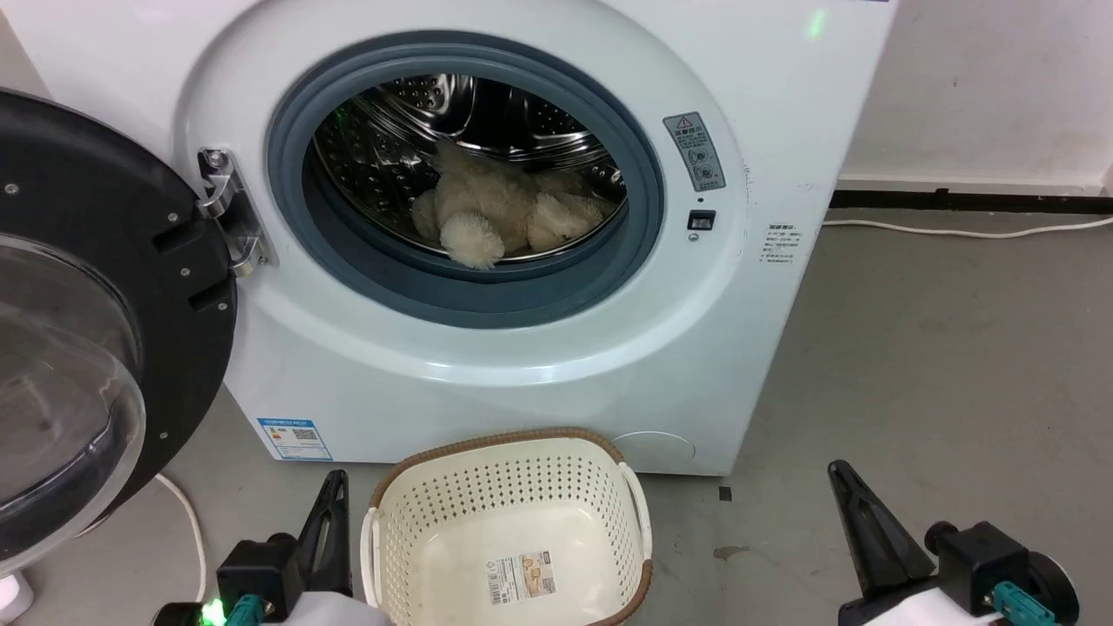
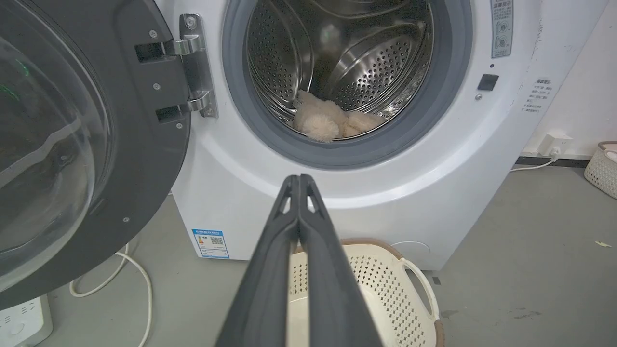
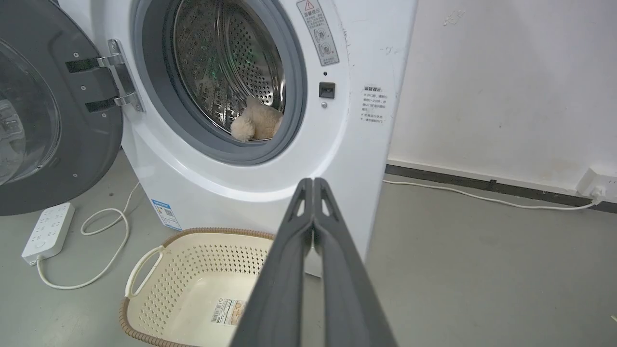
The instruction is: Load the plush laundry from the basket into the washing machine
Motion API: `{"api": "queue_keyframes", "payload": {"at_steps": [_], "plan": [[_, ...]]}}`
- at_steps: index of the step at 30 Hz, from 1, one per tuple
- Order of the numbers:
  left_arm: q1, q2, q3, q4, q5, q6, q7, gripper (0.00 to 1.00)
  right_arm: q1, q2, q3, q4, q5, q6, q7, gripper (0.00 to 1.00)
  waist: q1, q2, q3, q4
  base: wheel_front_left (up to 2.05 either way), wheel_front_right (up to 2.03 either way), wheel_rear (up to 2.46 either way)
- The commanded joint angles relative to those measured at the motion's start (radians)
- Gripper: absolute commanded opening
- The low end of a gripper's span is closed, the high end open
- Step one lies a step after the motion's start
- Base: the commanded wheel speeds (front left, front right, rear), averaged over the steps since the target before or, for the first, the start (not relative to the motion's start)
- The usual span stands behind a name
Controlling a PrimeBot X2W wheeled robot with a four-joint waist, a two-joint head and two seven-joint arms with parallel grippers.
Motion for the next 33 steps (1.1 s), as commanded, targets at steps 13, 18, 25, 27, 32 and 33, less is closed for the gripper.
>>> {"api": "queue_keyframes", "payload": {"at_steps": [13, 18, 25, 27, 32, 33], "plan": [[-0.024, -0.009, 0.014, -0.02, 0.032, -0.013, 0.038, 0.0, -0.031, 0.0, -0.011, -0.012, -0.016, 0.0, 0.037, 0.0, 0.0, 0.0, -0.001, 0.005, 0.0, 0.0, 0.0], [-0.028, -0.01, 0.018, -0.025, 0.04, -0.015, 0.048, 0.0, -0.035, 0.0, -0.014, -0.013, -0.019, 0.0, 0.047, 0.0, 0.0, 0.0, -0.001, 0.007, 0.0, 0.0, 0.0], [-0.033, -0.012, 0.022, -0.03, 0.05, -0.019, 0.062, 0.0, -0.04, 0.0, -0.017, -0.016, -0.023, 0.0, 0.062, 0.0, 0.0, 0.0, -0.002, 0.009, 0.0, 0.0, 0.0], [-0.034, -0.013, 0.024, -0.032, 0.053, -0.02, 0.066, 0.0, -0.041, 0.0, -0.019, -0.016, -0.024, 0.0, 0.066, 0.0, 0.0, 0.0, -0.002, 0.01, 0.0, 0.0, 0.0], [-0.038, -0.015, 0.027, -0.036, 0.06, -0.022, 0.076, 0.0, -0.044, 0.0, -0.021, -0.018, -0.027, 0.0, 0.076, 0.0, 0.0, 0.0, -0.002, 0.012, 0.0, 0.0, 0.0], [-0.039, -0.015, 0.028, -0.037, 0.062, -0.023, 0.079, 0.0, -0.045, 0.0, -0.022, -0.018, -0.028, 0.0, 0.078, 0.0, 0.0, 0.0, -0.002, 0.012, 0.0, 0.0, 0.0]]}}
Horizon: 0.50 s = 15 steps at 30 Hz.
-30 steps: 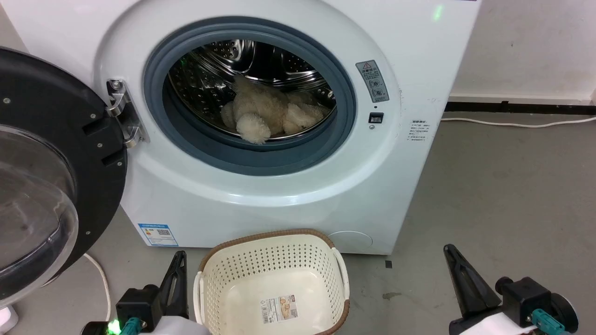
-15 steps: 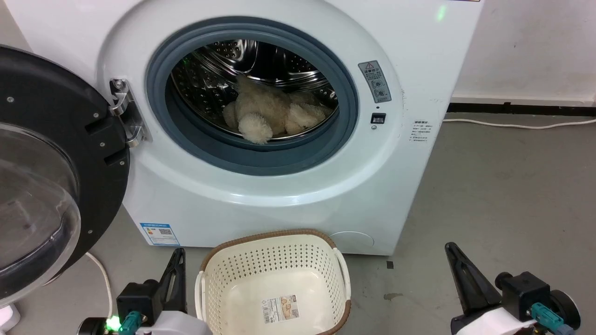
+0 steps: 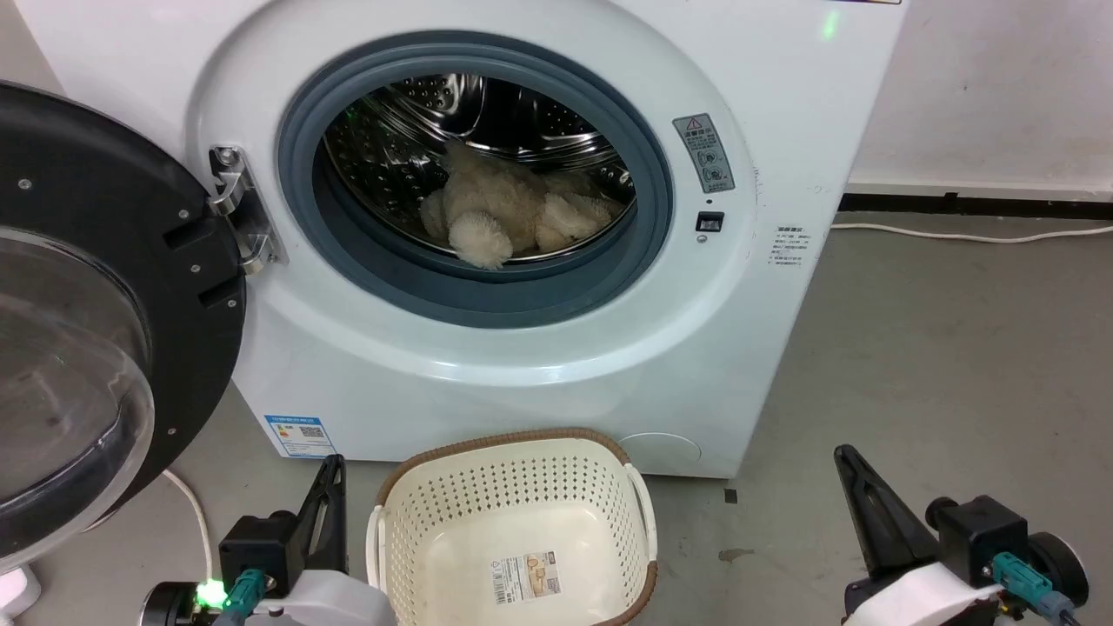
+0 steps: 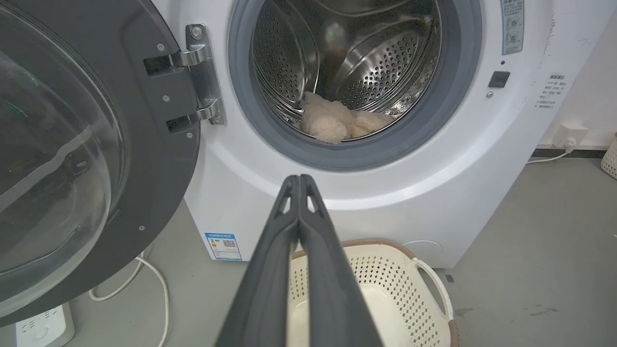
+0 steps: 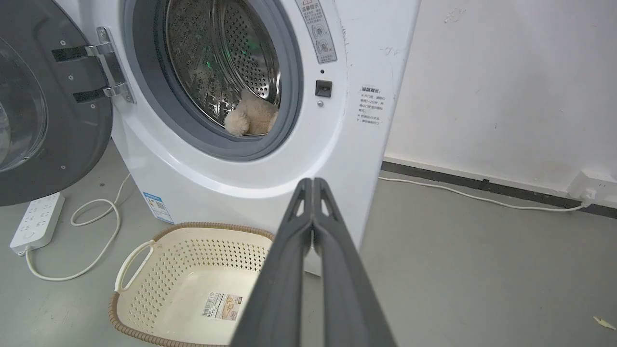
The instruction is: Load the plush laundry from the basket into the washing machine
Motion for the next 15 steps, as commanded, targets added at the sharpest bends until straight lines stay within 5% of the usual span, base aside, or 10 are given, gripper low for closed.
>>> {"api": "queue_keyframes", "payload": {"at_steps": [1, 15], "plan": [[-0.015, -0.004, 0.002, -0.007, 0.006, -0.004, 0.005, 0.0, -0.012, 0.0, -0.003, -0.007, -0.007, 0.0, 0.004, 0.0, 0.0, 0.0, 0.0, 0.0, 0.0, 0.0, 0.0], [-0.026, -0.009, 0.011, -0.018, 0.027, -0.011, 0.034, 0.0, -0.022, -0.001, -0.011, -0.012, -0.015, 0.001, 0.033, 0.0, 0.0, 0.0, -0.001, 0.005, 0.0, 0.0, 0.0]]}}
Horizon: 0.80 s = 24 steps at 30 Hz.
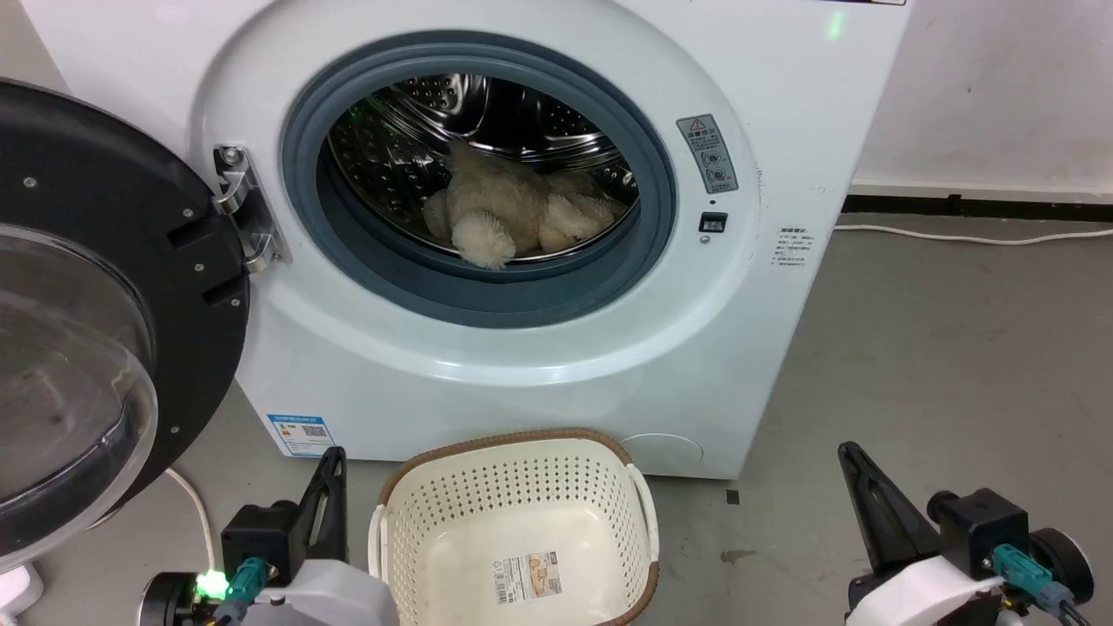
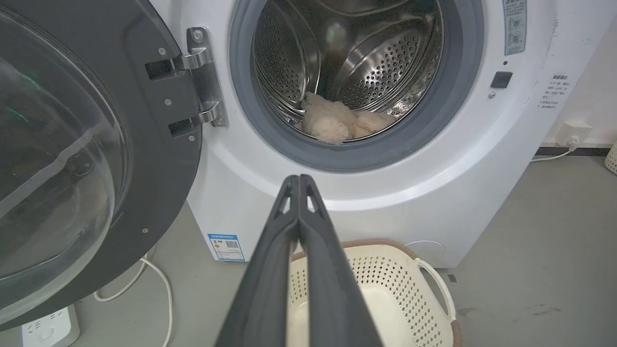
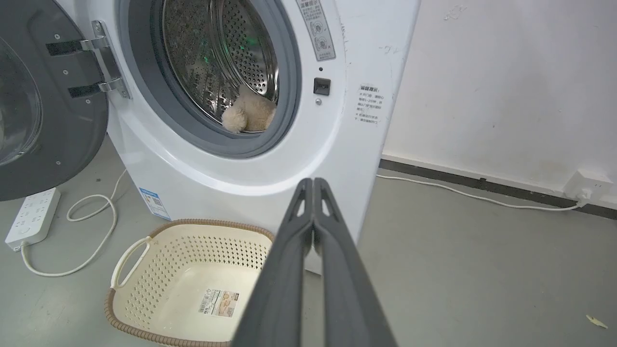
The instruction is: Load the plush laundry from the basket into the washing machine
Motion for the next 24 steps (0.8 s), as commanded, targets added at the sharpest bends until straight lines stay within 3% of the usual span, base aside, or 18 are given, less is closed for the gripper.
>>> {"api": "queue_keyframes", "payload": {"at_steps": [1, 24], "plan": [[-0.016, -0.001, 0.004, -0.007, 0.01, -0.006, 0.007, 0.0, -0.015, -0.001, -0.002, -0.007, -0.006, 0.001, 0.007, 0.0, 0.0, 0.0, 0.0, 0.0, 0.0, 0.0, 0.0], [-0.029, -0.007, 0.016, -0.021, 0.037, -0.014, 0.043, 0.0, -0.027, -0.001, -0.012, -0.013, -0.016, 0.001, 0.044, 0.0, 0.0, 0.0, -0.001, 0.006, 0.0, 0.0, 0.0]]}}
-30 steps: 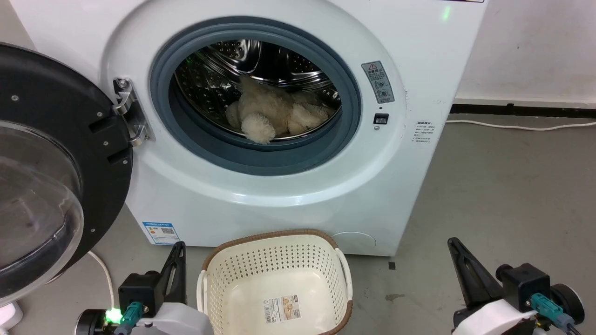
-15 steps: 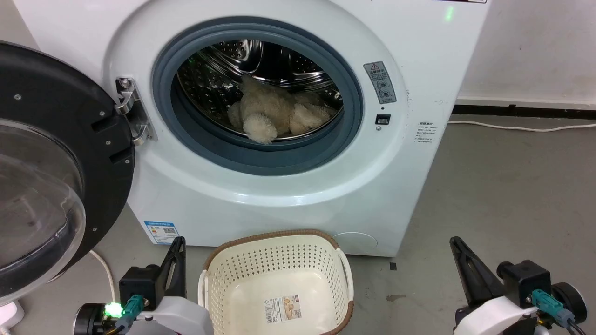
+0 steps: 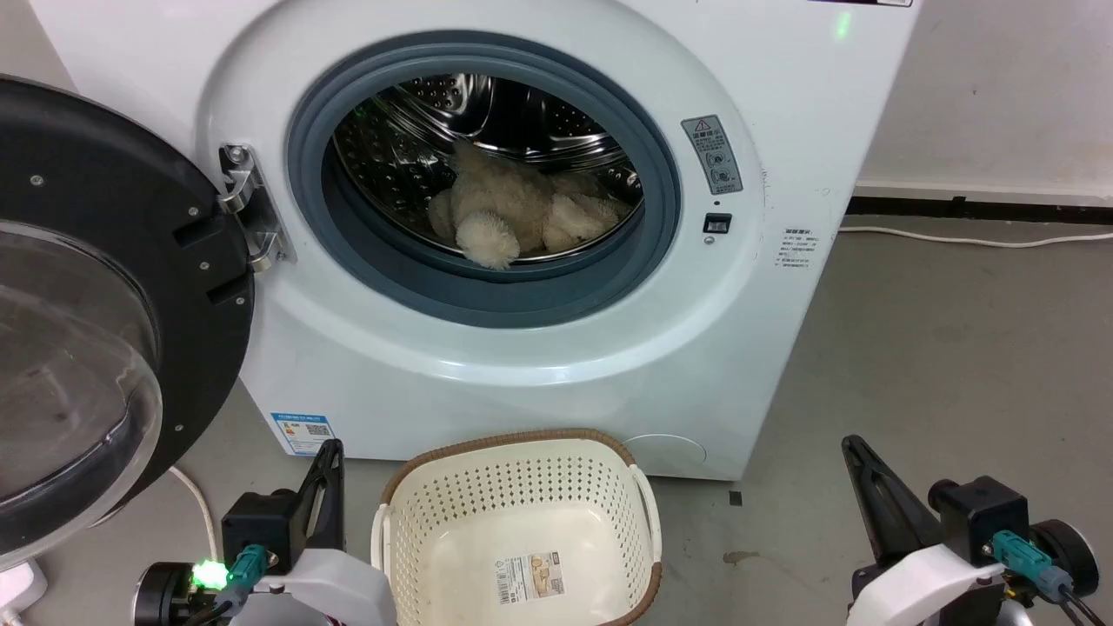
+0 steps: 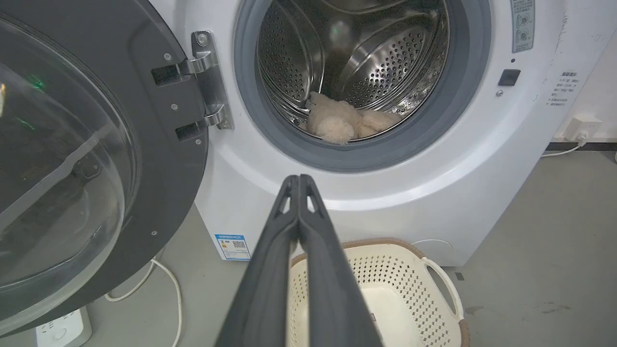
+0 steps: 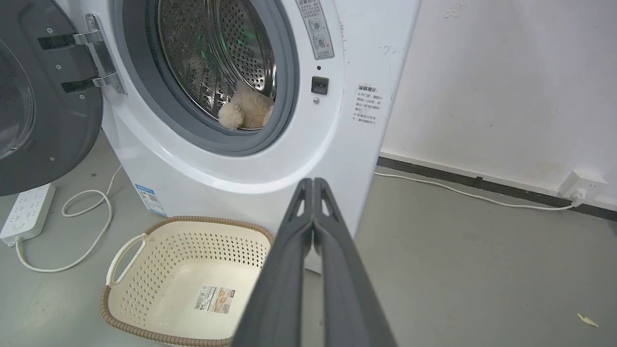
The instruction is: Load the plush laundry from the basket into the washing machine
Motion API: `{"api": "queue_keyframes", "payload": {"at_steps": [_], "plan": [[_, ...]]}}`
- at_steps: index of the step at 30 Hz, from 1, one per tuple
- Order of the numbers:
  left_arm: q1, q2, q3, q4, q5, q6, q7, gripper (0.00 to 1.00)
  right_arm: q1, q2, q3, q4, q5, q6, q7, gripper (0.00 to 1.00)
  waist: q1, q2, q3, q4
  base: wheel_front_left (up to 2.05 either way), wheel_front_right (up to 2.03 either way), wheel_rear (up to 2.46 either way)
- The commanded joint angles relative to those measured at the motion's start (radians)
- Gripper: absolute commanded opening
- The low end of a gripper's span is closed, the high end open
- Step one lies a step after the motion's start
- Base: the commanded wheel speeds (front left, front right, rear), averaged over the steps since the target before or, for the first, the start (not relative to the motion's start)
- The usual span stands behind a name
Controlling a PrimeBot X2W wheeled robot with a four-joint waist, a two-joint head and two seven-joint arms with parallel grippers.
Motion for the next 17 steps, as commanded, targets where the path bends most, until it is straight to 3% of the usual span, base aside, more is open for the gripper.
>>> {"api": "queue_keyframes", "payload": {"at_steps": [1, 17], "plan": [[-0.015, -0.002, 0.003, -0.005, 0.009, -0.004, 0.0, 0.0, -0.012, -0.001, -0.002, -0.005, -0.008, 0.001, 0.001, 0.0, 0.0, 0.0, 0.0, 0.0, 0.0, 0.0, 0.0], [-0.015, -0.002, 0.003, -0.005, 0.009, -0.004, 0.0, 0.0, -0.012, -0.001, -0.002, -0.005, -0.008, 0.001, 0.001, 0.0, 0.0, 0.0, 0.0, 0.0, 0.0, 0.0, 0.0]]}}
